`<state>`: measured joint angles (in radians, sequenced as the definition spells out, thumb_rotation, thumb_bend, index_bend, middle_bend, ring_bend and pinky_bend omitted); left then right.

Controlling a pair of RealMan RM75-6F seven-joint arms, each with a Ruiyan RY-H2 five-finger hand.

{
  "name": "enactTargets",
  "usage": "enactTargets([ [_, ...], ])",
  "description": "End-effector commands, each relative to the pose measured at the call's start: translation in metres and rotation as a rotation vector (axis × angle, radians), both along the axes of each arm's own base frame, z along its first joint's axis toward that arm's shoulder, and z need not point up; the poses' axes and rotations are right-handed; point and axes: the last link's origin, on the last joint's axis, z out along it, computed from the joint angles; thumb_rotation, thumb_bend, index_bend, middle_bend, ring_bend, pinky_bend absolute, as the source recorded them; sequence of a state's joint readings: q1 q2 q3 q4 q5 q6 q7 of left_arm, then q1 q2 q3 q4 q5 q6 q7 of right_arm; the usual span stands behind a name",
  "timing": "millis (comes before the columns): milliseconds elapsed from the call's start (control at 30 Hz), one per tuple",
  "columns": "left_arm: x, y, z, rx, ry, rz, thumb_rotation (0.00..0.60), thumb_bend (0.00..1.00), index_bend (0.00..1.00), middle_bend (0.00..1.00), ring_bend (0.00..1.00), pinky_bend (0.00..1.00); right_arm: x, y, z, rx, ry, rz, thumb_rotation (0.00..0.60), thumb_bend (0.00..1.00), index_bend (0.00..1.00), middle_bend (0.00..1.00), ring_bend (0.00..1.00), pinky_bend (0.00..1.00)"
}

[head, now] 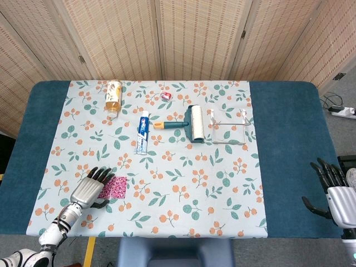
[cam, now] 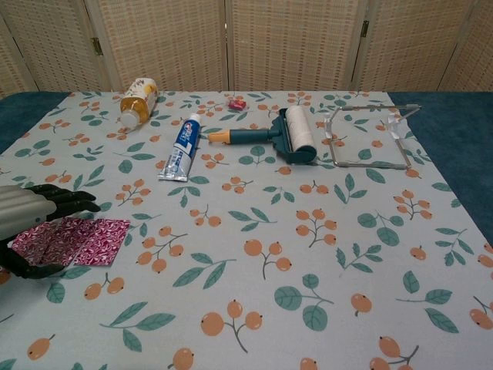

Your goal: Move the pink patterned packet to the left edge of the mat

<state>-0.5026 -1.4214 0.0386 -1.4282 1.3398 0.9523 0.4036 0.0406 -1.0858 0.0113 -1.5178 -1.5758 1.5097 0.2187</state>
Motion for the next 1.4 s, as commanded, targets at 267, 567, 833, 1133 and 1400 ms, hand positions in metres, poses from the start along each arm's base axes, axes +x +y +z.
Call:
enactTargets([
  [267, -0.003, 0.011, -0.001, 0.021, 0.029, 0.012, 0.404, 0.36, 0.04, 0.00, 0.00, 0.00, -0.002, 0.001, 0.000, -0.002, 0.000, -0.008, 0.534, 0.34, 0.00, 0.00, 0.00, 0.00],
  [567, -0.004, 0.025, 0.000, 0.043, 0.051, 0.037, 0.408, 0.36, 0.04, 0.00, 0.00, 0.00, -0.003, 0.001, 0.000, -0.002, 0.001, -0.012, 0.535, 0.34, 0.00, 0.00, 0.00, 0.00],
  [833, -0.002, 0.040, 0.001, 0.065, 0.061, 0.050, 0.411, 0.36, 0.04, 0.00, 0.00, 0.00, -0.004, 0.002, 0.001, -0.003, 0.000, -0.016, 0.536, 0.34, 0.00, 0.00, 0.00, 0.00],
  [1133, -0.002, 0.053, 0.006, 0.093, 0.063, 0.077, 0.417, 0.36, 0.04, 0.00, 0.00, 0.00, -0.004, 0.002, 0.001, -0.007, -0.001, -0.017, 0.536, 0.34, 0.00, 0.00, 0.00, 0.00],
  [1400, 0.000, 0.029, 0.023, 0.041, 0.014, 0.107, 0.455, 0.36, 0.13, 0.00, 0.00, 0.00, -0.005, 0.002, 0.001, -0.004, -0.004, -0.014, 0.536, 0.34, 0.00, 0.00, 0.00, 0.00],
])
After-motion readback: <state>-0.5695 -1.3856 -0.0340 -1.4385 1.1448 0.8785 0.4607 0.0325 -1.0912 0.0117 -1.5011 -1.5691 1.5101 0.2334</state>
